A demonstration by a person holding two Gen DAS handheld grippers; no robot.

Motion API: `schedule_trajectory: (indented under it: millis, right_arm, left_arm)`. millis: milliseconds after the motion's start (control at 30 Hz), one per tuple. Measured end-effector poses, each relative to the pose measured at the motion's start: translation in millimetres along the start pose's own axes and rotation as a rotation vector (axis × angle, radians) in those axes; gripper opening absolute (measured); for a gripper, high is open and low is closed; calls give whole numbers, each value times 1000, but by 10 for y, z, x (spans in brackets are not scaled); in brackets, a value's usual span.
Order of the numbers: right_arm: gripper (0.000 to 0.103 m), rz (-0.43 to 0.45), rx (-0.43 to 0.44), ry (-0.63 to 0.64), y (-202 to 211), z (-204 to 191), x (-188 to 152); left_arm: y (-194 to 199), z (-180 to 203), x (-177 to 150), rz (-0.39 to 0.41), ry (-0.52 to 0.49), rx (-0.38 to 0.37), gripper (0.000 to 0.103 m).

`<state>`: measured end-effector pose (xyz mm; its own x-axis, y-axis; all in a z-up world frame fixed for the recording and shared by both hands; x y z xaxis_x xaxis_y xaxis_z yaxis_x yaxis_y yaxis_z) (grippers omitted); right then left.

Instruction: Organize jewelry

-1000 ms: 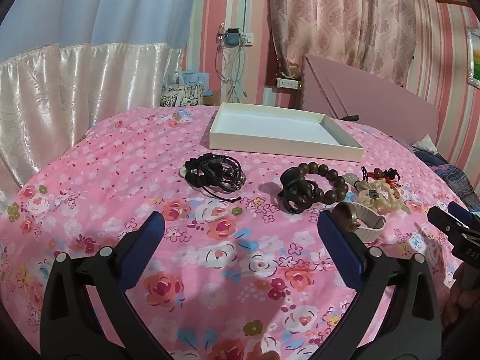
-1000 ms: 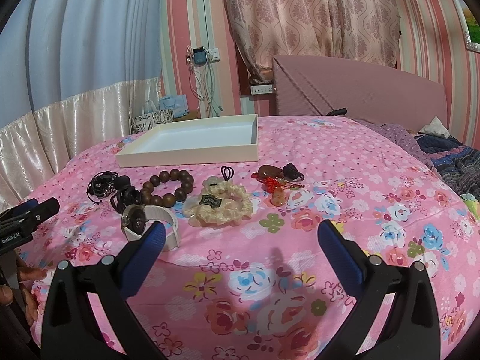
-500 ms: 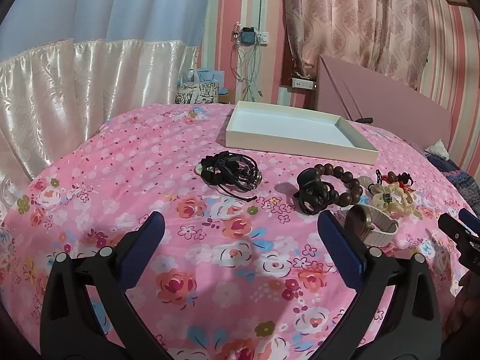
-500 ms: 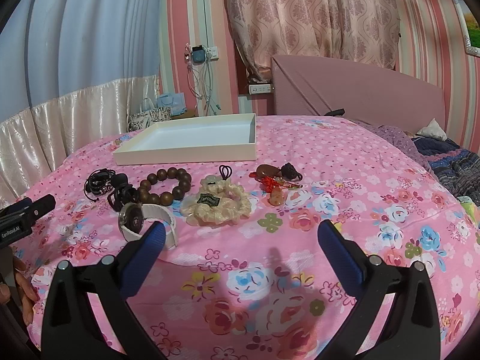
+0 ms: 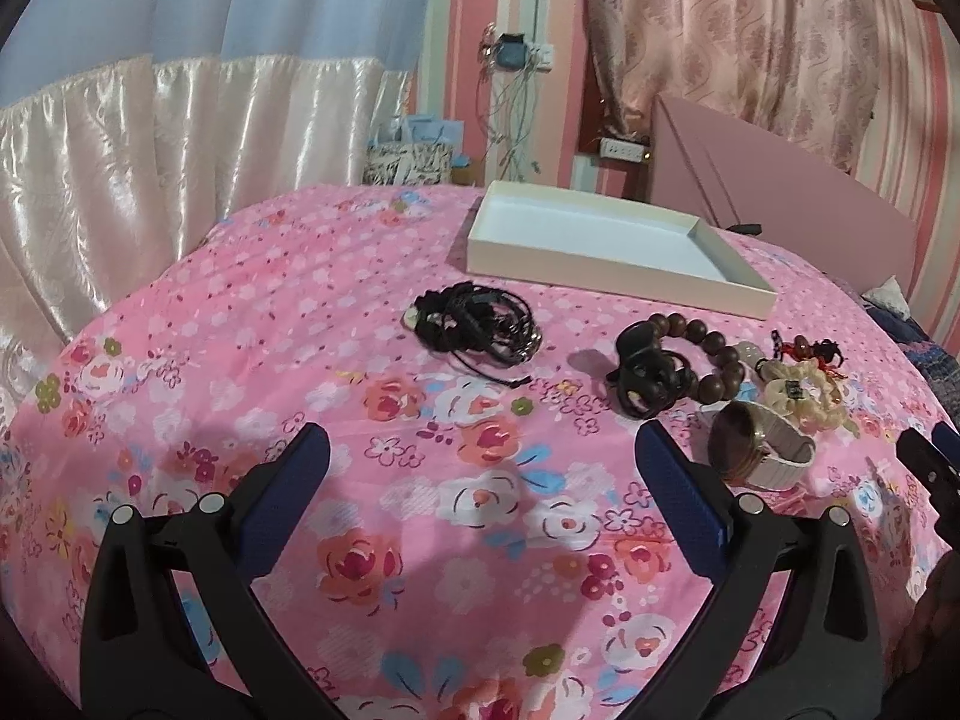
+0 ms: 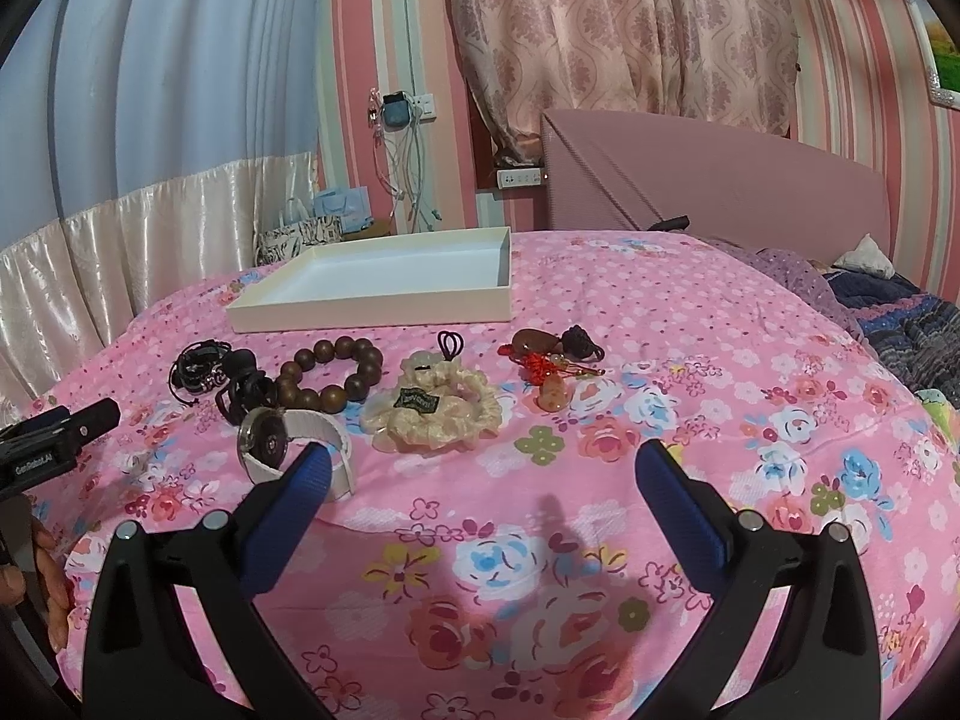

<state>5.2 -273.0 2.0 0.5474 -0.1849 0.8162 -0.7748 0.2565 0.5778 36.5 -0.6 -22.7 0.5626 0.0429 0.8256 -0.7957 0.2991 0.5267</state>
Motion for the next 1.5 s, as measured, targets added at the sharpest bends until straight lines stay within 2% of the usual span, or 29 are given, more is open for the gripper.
schedule_trajectory:
  millis: [133, 300, 467, 533, 667, 800, 933, 1033, 1200, 1300, 1367, 1400, 1500]
  right_arm:
    - [101, -21, 16, 7, -8, 12, 17]
    - [98, -53, 26, 30, -53, -43, 84]
    - [84, -55, 38, 19, -57, -50, 247]
    - [80, -62, 40, 27, -91, -62, 293]
    - [80, -64, 16, 38, -120, -27, 311]
    - [80, -80, -7, 33, -181, 100, 295]
    - [80, -91, -10, 22, -238, 211, 283]
    - [80, -94, -3, 15, -271, 269, 272]
    - [80, -111, 14, 0, -331, 352, 236]
    - [80, -125, 31, -11, -355, 373, 217]
    - [80, -127, 34, -5, -361, 367, 211]
    - [80, -131, 41, 1, -369, 348, 207]
    - [74, -149, 64, 12, -405, 312, 197]
  left_arm:
    - [-4, -8, 7, -9, 2, 20, 100]
    - [82, 61, 103, 20, -29, 53, 100]
    - [107, 274, 277, 26, -49, 16, 100]
    - [56, 406, 337, 10, -61, 4, 100]
    - [-112, 622, 323, -52, -77, -40, 100]
    - [-283, 833, 237, -96, -116, -51, 100]
    - [-496, 1009, 182, -153, -152, -37, 100]
    - [-643, 1108, 140, -190, -193, 33, 100]
    - [-815, 1171, 88, -232, -215, 78, 100]
    - [-912, 1167, 47, -266, -213, 62, 83]
    - [-973, 1148, 18, -287, -194, 35, 62]
    - [-996, 1131, 6, -296, -184, 22, 56]
    - [-1032, 1125, -20, -316, -167, -17, 28]
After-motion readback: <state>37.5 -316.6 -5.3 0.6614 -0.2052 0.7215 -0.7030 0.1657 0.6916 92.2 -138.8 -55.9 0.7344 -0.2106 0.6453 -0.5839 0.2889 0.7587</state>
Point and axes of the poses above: each gripper's, at about its wrist camera, not at the fingertips, and y roughly against the way its jaws point, z to its right, x to its top, the point moved 3 cm from there along -y, roughly the way its jaws point, and after that the axes turned 15 degrees about -x, right-handed, at the moved point
